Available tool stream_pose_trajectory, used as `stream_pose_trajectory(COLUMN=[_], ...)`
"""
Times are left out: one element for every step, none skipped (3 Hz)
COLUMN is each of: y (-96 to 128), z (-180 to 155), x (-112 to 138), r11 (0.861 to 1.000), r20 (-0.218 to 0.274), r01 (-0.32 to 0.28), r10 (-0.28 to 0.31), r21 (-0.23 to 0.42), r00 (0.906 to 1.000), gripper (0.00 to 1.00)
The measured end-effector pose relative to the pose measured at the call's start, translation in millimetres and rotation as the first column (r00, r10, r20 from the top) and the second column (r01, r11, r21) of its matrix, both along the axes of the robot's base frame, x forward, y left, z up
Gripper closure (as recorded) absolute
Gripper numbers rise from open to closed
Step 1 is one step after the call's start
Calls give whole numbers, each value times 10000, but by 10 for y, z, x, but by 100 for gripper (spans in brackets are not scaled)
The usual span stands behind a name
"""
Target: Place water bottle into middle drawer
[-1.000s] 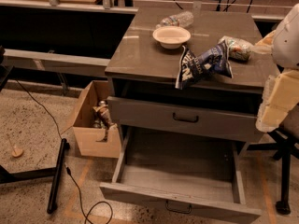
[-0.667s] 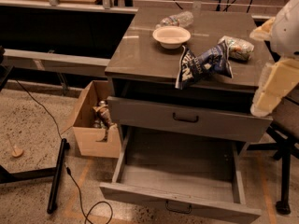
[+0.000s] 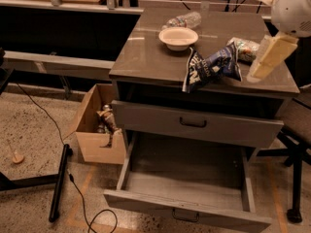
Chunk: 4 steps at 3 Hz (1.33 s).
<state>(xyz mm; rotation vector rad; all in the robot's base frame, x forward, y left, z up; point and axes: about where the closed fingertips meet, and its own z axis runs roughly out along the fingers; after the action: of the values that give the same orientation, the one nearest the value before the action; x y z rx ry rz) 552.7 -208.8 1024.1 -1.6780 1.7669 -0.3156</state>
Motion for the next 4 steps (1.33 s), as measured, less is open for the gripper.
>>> stream_pose_trajectory(y=[-27,-11,-9,23], z=[101,260,260,247], x=[465,584,581,797], r11=[9992,9995,9995,9991], r20=[1685,2417,2403,2851], r01=[-385,-280,-278,-170], r10=[371,234,232,53], r21=[50,155,157,388], r00=[9850,9701,9704,9585], gripper=[0,0,0,0])
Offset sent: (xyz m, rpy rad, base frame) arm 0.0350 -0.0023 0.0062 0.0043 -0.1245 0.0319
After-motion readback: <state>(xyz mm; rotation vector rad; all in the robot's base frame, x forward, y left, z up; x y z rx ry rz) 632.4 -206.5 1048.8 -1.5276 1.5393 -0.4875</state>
